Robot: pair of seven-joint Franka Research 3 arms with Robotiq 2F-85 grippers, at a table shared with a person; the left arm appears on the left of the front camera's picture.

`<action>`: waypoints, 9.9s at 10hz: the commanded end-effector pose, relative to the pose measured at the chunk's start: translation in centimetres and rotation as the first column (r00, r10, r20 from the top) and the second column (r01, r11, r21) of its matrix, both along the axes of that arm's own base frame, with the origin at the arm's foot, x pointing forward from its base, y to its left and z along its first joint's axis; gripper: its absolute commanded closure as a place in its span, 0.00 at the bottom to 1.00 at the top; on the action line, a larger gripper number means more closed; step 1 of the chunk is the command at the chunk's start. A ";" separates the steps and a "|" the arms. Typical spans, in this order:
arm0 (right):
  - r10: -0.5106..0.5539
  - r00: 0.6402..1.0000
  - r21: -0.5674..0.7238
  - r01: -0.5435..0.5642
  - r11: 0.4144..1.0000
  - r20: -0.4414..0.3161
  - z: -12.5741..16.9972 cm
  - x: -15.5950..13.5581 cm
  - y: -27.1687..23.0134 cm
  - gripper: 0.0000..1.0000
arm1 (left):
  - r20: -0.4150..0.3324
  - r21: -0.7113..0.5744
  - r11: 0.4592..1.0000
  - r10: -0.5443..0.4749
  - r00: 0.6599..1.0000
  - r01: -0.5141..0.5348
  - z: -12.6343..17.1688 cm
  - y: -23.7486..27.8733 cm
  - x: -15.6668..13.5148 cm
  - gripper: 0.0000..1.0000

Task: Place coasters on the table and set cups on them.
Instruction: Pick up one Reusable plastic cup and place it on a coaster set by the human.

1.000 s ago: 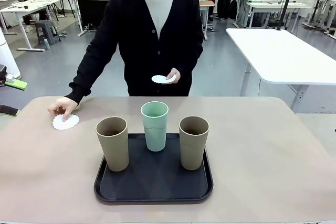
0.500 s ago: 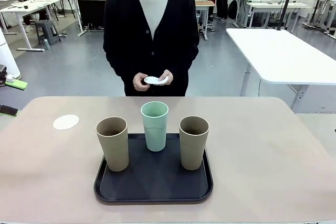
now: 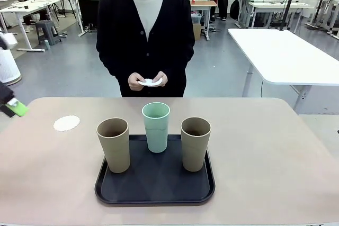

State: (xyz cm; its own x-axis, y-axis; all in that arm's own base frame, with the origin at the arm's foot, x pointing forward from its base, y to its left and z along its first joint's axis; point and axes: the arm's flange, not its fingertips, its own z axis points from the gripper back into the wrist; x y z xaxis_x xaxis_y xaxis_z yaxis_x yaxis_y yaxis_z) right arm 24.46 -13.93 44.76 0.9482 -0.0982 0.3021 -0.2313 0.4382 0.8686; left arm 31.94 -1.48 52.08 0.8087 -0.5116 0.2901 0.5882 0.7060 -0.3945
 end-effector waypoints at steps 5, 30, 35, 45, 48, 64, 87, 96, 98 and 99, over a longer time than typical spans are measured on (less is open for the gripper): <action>-0.004 1.000 0.004 0.004 1.000 0.006 0.0 0.1 -0.1 0.00 | 0.168 0.597 0.769 -0.398 0.902 0.228 -2.4 -9.0 2.2 0.00; -0.004 1.000 0.004 0.004 1.000 0.006 0.0 0.1 -0.1 0.00 | 0.624 -0.125 0.685 -0.509 0.593 0.718 -14.6 0.1 10.0 0.00; -0.004 1.000 0.004 0.004 1.000 0.006 0.0 0.1 -0.1 0.00 | 0.624 -0.125 0.685 -0.509 0.593 0.718 -14.6 0.1 10.0 0.00; -0.004 1.000 0.004 0.004 1.000 0.006 0.0 0.1 -0.1 0.00 | 0.801 -0.264 0.505 -0.359 0.479 0.822 -21.9 0.2 11.4 0.00; -0.004 1.000 0.004 0.004 1.000 0.006 0.0 0.1 -0.1 0.00 | 0.834 -0.279 0.496 -0.299 0.464 0.822 -22.8 -2.3 12.0 0.00; -0.004 1.000 0.004 0.004 1.000 0.006 0.0 0.1 -0.1 0.00 | 0.747 -0.371 0.380 -0.420 0.516 0.847 -26.1 -10.5 13.5 0.00; -0.004 1.000 0.004 0.004 1.000 0.006 0.0 0.1 -0.1 0.00 | 0.763 -0.371 0.155 -0.511 0.396 0.915 -29.4 -14.1 12.0 1.00; -0.004 1.000 0.004 0.004 1.000 0.006 0.0 0.1 -0.1 0.00 | 0.720 -0.443 0.507 -0.291 0.630 0.740 -8.0 -5.0 7.0 0.78; -0.004 1.000 0.004 0.004 1.000 0.006 0.0 0.1 -0.1 0.00 | 0.714 -0.408 0.556 -0.301 0.632 0.725 -8.2 -4.9 7.1 0.78; -0.004 1.000 0.004 0.004 1.000 0.006 0.0 0.1 -0.1 0.00 | 0.732 -0.428 0.505 -0.293 0.616 0.749 -6.9 -4.1 7.5 0.78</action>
